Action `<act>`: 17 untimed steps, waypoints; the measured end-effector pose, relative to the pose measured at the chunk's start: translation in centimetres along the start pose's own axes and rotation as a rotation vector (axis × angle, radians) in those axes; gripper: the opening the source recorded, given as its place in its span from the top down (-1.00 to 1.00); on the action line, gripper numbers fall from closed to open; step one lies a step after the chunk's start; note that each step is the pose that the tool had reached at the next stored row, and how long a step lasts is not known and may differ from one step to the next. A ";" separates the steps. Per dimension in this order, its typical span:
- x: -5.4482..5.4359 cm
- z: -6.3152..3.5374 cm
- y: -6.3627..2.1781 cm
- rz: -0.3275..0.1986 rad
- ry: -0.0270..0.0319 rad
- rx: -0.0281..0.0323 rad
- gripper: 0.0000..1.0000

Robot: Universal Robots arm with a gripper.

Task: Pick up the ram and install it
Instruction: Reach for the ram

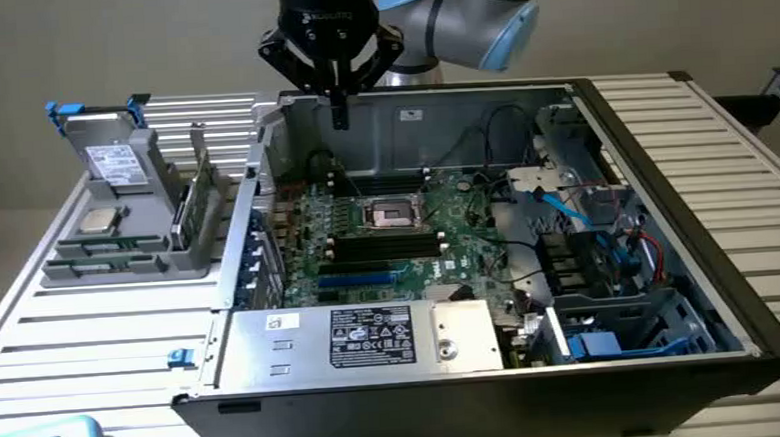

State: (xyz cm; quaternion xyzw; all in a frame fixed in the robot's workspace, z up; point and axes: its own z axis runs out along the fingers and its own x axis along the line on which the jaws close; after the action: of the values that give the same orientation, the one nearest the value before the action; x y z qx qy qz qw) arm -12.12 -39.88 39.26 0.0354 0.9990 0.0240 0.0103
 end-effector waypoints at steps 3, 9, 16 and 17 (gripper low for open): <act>0.0 0.00 0.00 0.000 0.0000 0.0000 0.79; 0.0 0.00 0.00 0.000 -0.0001 0.0000 0.79; 0.3 -0.02 -0.02 0.000 0.0001 0.0002 0.79; 0.6 -0.02 -0.04 0.000 0.0001 0.0002 0.79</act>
State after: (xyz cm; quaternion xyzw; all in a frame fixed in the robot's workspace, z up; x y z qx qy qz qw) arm -12.68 -39.88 39.27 0.0354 0.9990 0.0239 0.0103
